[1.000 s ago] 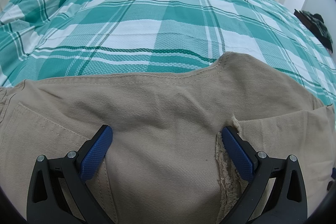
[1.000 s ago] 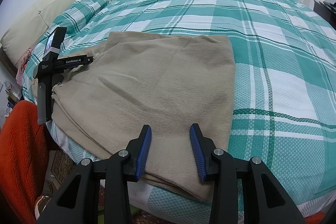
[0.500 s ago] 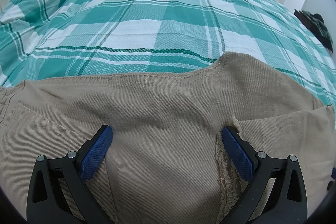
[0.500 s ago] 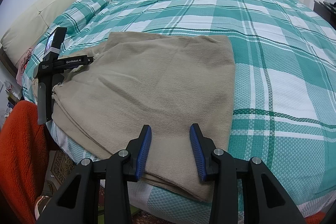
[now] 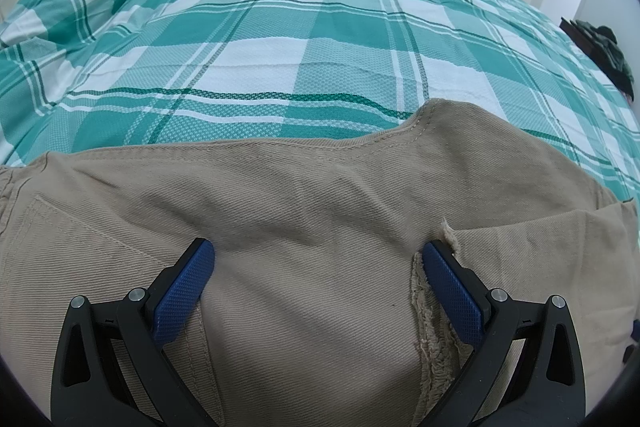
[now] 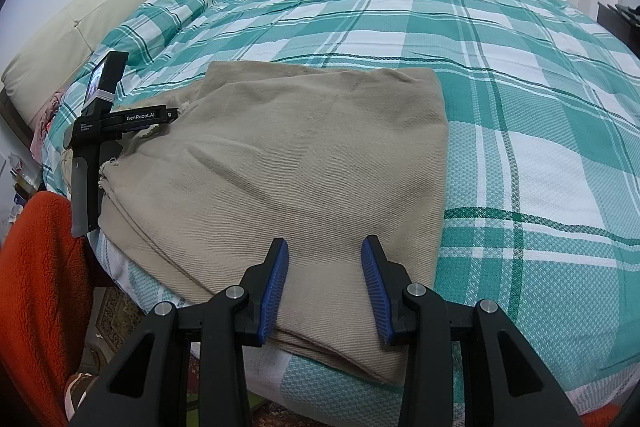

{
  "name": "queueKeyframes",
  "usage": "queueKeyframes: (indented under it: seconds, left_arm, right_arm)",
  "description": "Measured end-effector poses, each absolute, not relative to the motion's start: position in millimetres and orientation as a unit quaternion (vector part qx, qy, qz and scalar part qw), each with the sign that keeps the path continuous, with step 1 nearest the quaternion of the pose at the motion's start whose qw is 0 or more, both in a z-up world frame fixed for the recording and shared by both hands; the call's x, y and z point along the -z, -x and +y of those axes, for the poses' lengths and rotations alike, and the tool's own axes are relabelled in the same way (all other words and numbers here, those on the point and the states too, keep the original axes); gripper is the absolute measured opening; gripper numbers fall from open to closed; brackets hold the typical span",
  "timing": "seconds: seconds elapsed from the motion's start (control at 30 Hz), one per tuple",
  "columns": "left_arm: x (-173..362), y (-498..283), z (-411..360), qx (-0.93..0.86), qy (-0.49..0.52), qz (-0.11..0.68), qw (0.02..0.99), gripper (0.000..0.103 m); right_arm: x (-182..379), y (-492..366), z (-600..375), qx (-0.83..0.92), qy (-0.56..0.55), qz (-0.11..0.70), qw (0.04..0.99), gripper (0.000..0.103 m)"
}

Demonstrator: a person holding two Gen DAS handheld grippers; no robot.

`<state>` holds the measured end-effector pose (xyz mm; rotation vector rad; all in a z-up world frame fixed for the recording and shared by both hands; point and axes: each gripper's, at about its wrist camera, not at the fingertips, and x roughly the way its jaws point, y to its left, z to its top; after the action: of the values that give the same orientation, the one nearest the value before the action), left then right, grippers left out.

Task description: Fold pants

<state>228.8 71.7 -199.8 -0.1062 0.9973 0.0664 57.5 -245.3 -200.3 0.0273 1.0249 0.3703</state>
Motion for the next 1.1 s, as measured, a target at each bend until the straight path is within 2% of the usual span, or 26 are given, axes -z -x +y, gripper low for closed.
queueKeyframes:
  seconds: [1.1]
  left_arm:
    - [199.8,-228.4,71.8,-0.032,0.051,0.478,0.877,0.103]
  right_arm:
    - [198.3,-57.1,-242.8,-0.175,-0.013,0.486,0.856,0.039]
